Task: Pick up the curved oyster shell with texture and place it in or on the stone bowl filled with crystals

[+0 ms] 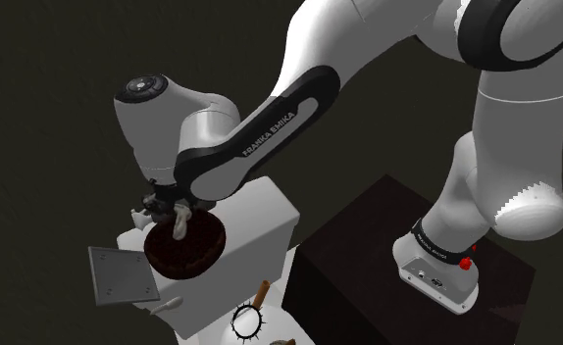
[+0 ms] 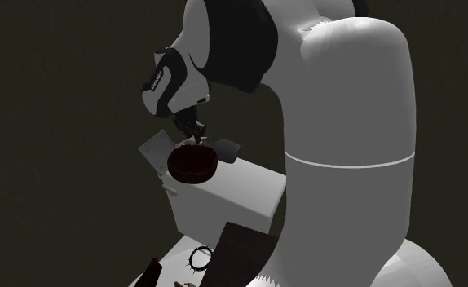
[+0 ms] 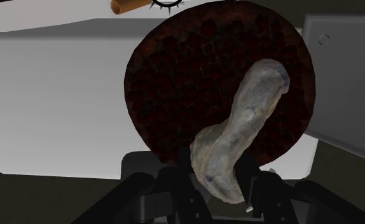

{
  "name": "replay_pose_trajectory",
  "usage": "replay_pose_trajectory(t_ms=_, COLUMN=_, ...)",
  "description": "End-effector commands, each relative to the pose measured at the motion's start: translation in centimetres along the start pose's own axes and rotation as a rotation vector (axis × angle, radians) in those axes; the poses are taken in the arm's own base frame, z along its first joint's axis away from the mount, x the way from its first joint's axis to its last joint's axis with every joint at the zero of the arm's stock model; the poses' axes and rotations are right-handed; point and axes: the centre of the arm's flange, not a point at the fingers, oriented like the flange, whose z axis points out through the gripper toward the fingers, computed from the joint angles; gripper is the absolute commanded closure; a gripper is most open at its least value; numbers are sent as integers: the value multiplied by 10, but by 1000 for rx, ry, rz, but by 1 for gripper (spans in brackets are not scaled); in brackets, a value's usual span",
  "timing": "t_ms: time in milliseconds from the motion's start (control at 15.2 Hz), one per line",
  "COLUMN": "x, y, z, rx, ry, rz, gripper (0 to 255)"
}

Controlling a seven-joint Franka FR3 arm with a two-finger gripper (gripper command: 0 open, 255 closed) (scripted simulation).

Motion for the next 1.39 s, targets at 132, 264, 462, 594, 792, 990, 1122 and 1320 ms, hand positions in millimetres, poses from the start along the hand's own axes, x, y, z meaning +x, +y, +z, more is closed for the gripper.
replay_pose_trajectory(t_ms=132, x=-4, y=-1, z=22, rx=0, ry=0, rz=0, gripper=255)
replay_pose_trajectory(t_ms=264, x=-5, y=-1, z=32, rx=0, ry=0, rz=0, gripper=255)
replay_pose_trajectory(t_ms=462, x=-8, y=-1, z=48, rx=0, ry=0, rz=0, gripper=255)
replay_pose_trajectory(t_ms=594, x=-9, y=-2, z=58, rx=0, ry=0, rz=0, gripper=255)
replay_pose_trajectory(t_ms=792, x=-9, y=-2, z=58, rx=0, ry=0, rz=0, gripper=255)
replay_pose_trajectory(t_ms=990, x=-9, y=-2, z=58, rx=0, ry=0, rz=0, gripper=255)
replay_pose_trajectory(t_ms=1122, x=-9, y=-2, z=58, rx=0, ry=0, rz=0, gripper=0)
replay_pose_trajectory(t_ms=1320, x=-9, y=-2, z=58, rx=0, ry=0, rz=0, gripper=0)
